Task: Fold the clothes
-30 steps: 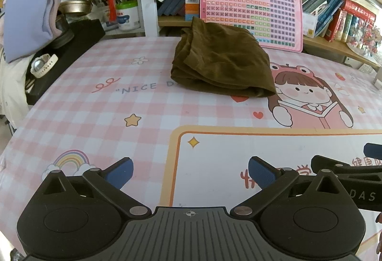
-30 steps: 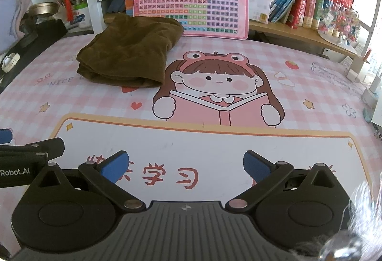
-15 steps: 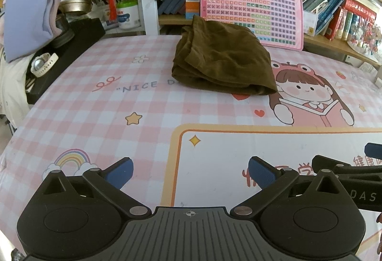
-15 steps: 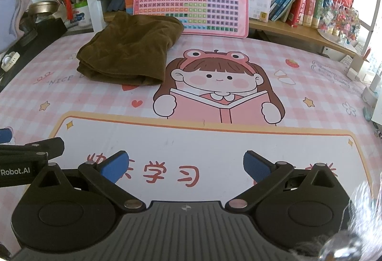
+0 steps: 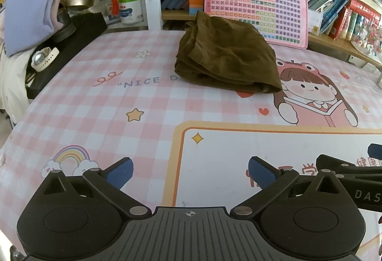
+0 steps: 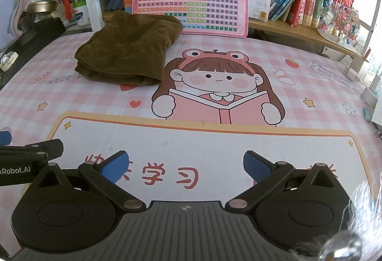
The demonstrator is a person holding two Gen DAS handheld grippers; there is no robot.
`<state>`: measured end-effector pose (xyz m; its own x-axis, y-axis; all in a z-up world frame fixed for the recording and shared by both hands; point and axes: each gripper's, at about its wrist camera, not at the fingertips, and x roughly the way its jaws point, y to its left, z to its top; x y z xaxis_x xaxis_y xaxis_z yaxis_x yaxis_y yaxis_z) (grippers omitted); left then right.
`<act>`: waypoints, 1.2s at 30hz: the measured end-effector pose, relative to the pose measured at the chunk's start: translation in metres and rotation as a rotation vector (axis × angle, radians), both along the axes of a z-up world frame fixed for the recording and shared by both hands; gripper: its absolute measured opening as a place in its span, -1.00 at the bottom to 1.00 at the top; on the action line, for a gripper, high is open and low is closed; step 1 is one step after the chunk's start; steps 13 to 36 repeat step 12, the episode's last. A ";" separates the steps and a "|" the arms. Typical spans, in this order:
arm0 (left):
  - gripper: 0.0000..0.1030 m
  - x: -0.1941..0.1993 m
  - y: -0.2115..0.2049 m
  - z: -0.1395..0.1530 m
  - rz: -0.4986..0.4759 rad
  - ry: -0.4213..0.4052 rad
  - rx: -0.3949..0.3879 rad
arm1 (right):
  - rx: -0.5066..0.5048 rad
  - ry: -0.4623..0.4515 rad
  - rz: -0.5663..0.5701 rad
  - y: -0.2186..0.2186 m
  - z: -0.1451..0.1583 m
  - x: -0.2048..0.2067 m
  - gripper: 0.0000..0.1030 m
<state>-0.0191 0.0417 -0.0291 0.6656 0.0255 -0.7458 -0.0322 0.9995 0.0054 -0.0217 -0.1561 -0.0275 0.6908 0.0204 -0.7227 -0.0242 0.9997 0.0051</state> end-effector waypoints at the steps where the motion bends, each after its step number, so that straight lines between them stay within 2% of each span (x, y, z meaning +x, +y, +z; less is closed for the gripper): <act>1: 1.00 0.000 0.000 0.000 0.001 -0.001 -0.003 | 0.000 0.000 0.000 0.000 0.000 0.000 1.00; 36: 1.00 0.003 0.001 -0.001 0.009 0.000 -0.006 | 0.005 0.012 -0.005 -0.002 -0.003 0.005 1.00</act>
